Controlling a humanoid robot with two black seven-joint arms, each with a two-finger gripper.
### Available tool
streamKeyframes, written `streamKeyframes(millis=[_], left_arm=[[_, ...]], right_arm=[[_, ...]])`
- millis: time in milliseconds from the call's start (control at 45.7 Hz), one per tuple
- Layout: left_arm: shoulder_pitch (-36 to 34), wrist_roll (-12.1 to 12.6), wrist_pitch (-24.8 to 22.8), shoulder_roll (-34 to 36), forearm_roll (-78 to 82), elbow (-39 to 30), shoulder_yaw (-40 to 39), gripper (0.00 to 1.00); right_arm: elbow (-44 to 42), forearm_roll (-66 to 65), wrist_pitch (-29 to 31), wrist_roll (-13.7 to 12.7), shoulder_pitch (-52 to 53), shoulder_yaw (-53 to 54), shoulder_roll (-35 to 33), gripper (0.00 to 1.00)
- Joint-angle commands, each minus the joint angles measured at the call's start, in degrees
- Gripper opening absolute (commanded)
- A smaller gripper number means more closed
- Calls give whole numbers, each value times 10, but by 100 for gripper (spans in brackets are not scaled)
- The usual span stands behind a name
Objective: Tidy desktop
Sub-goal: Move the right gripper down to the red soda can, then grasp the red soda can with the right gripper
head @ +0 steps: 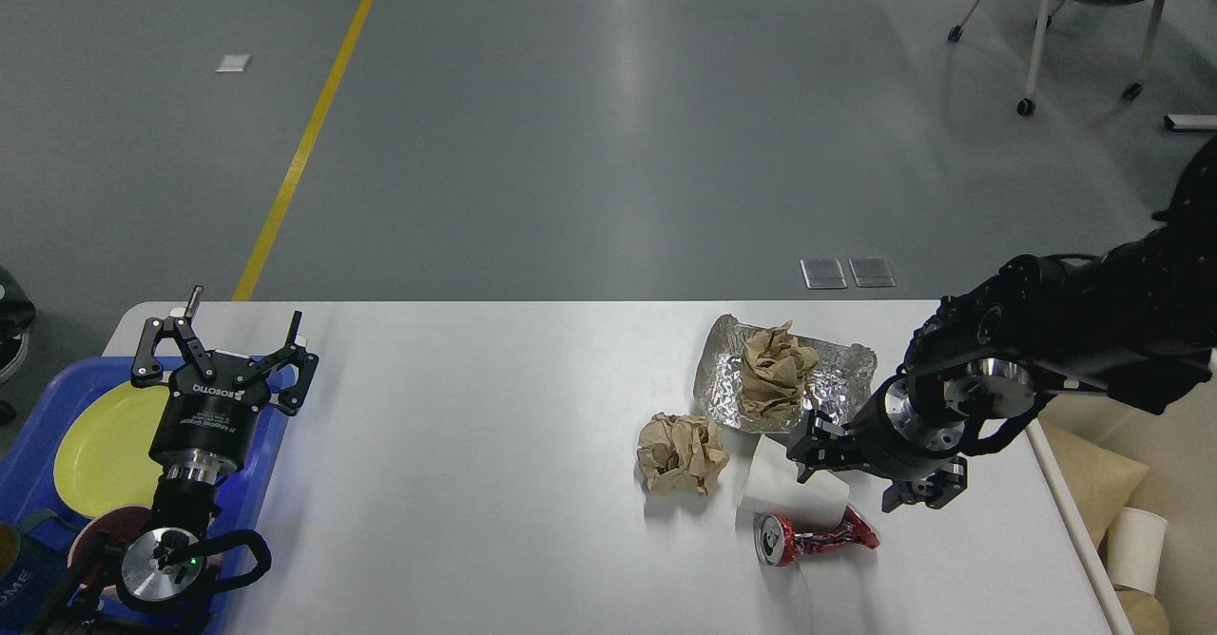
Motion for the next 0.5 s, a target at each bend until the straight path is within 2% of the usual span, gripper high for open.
streamKeyframes(millis=[0,131,241,438,482], left_arm=[[0,0,0,0,0,0,0,96],[0,0,0,0,0,0,0,96],[0,0,0,0,0,0,0,97],[0,0,0,0,0,0,0,96],[0,0,0,0,0,0,0,96]], right_arm=[[1,13,-18,3,-54,26,7,91],[-30,52,-64,2,-105,55,2,90],[-42,115,-81,3,-130,55,2,90],[-63,150,-107,1,-142,52,1,85],[-63,155,-107,0,-142,51,1,80]])
